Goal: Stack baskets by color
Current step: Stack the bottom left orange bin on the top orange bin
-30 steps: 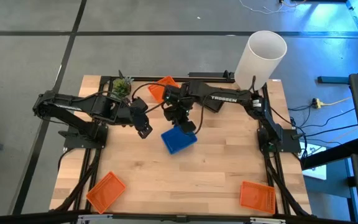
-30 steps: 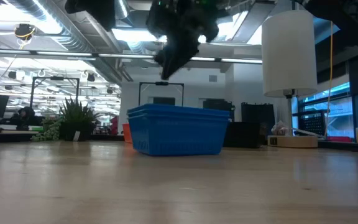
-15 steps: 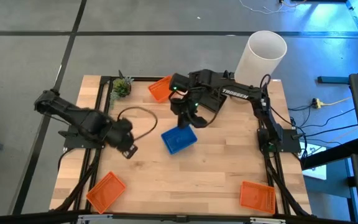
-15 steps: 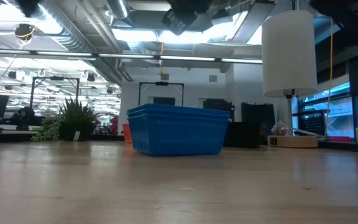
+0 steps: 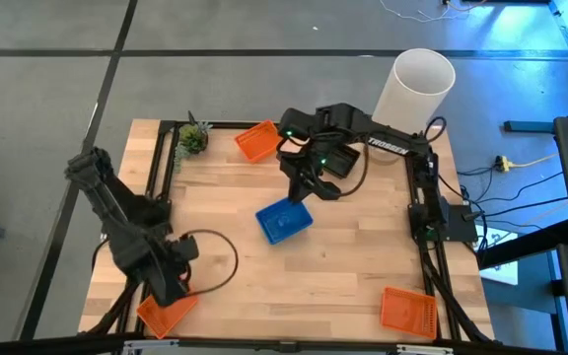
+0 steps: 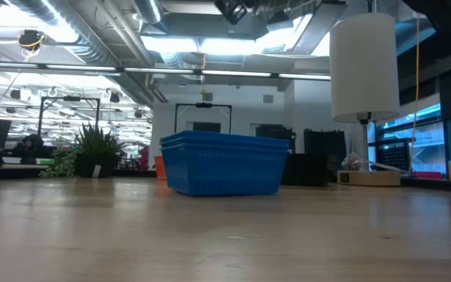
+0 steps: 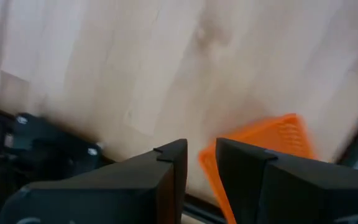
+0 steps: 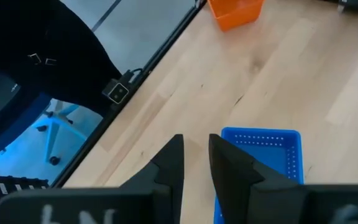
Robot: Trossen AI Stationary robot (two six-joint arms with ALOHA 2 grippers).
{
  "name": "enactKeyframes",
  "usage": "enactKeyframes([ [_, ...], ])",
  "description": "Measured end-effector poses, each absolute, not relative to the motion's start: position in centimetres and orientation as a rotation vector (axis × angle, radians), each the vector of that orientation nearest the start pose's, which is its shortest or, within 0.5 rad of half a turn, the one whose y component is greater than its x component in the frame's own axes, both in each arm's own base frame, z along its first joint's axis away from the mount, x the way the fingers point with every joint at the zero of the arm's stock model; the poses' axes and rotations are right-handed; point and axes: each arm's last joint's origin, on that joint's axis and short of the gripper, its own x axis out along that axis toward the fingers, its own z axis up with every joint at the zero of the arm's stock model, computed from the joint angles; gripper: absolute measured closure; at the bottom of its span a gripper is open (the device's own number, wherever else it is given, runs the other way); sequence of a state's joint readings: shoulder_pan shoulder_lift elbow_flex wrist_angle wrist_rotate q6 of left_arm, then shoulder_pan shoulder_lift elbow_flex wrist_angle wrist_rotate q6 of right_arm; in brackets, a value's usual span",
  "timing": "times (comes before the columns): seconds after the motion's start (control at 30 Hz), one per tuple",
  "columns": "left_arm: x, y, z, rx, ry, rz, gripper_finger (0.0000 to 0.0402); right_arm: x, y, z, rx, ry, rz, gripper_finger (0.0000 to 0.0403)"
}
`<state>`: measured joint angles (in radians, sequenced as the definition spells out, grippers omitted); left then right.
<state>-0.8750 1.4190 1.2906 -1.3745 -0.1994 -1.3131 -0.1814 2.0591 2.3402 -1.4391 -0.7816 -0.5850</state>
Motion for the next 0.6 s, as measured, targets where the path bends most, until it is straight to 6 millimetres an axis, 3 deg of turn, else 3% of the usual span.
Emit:
enactKeyframes([
  [0.27,13.8,-20.2,25.3,-0.045,1.422,0.324,0.0325,38.0,-4.9,40.0,0.008,0.791,0.794,0.0328],
  [0.6,12.6,-21.6,22.9,0.178,1.363,0.106,0.0325,37.1,-4.7,41.0,0.007,0.773,0.798,0.0328],
])
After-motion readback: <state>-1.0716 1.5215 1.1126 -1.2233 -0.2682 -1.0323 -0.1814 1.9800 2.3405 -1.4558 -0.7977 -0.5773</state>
